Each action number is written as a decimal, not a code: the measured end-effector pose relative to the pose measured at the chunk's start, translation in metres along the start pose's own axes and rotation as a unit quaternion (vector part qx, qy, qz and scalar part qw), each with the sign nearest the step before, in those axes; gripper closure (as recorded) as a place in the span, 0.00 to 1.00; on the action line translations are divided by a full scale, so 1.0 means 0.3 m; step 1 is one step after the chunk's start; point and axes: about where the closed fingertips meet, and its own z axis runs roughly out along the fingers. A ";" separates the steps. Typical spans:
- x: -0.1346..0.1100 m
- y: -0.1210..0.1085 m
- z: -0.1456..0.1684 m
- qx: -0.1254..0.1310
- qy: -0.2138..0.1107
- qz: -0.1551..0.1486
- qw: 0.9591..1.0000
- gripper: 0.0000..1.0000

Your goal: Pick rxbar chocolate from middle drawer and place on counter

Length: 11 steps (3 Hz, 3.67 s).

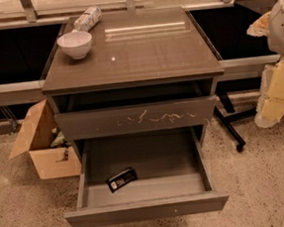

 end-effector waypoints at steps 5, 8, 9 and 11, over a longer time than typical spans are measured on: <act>-0.308 0.219 0.621 -0.160 -0.227 -0.067 0.958 0.00; -0.391 0.379 1.038 -0.255 -0.252 -0.095 0.929 0.00; -0.428 0.457 1.239 -0.270 -0.239 -0.102 0.927 0.00; -0.462 0.461 1.440 -0.252 -0.228 -0.086 0.937 0.00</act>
Offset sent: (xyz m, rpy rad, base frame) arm 0.0271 0.0422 -0.0782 0.1738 0.0863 0.1365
